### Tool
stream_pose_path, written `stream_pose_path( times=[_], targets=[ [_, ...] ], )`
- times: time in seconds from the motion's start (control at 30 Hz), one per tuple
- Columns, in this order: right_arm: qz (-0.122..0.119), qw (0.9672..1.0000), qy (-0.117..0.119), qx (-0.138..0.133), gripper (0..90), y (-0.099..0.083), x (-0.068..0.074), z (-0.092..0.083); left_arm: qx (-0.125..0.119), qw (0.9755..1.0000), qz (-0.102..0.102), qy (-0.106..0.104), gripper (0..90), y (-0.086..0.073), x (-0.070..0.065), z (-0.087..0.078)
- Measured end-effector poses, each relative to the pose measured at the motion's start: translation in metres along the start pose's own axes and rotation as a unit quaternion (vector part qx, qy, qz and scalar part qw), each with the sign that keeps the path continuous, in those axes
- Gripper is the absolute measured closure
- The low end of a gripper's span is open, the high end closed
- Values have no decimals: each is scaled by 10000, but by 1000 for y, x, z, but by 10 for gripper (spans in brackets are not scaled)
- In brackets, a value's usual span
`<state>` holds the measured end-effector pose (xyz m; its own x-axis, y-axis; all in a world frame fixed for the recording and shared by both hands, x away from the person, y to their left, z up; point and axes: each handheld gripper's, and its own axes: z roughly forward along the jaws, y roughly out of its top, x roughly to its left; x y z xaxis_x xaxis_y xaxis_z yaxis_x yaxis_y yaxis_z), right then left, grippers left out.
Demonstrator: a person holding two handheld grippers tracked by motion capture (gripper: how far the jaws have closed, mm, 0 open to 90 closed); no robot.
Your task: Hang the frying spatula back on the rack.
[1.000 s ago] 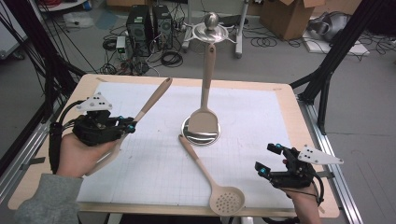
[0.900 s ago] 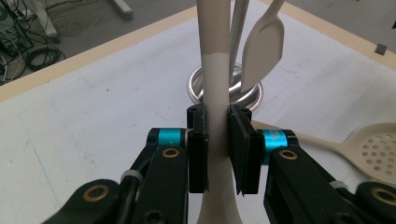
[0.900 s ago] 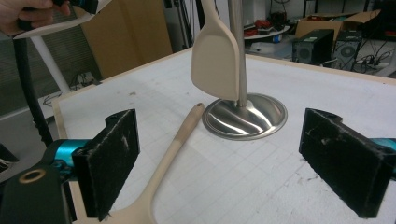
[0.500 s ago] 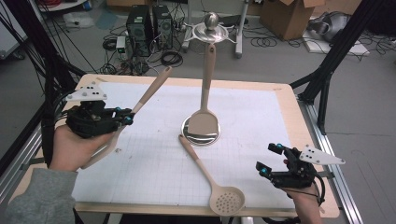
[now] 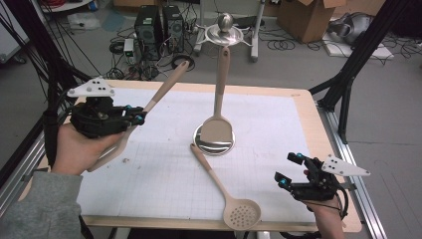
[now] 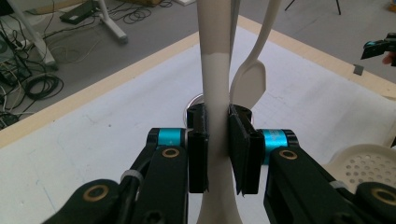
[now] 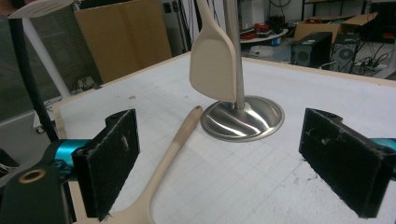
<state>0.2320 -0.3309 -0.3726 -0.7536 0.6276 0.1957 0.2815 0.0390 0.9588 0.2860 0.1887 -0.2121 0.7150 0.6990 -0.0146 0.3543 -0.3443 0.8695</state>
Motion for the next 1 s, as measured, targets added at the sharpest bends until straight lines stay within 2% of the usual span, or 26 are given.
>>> stream_pose_path(
  times=[0.3, 0.7, 1.0],
  targets=[
    [25, 10000, -5, -18, 111, -1, -2, -2, -229, 9997, -61, -37, 778, 15, 3, -8],
    [37, 10000, 23, -33, 111, -1, -1, -4, -513, 9986, 16, -98, 778, 28, -4, -17],
    [61, 10000, 15, -43, 112, -1, -1, -5, -568, 9982, 73, -169, 778, 31, -7, -12]
  ],
)
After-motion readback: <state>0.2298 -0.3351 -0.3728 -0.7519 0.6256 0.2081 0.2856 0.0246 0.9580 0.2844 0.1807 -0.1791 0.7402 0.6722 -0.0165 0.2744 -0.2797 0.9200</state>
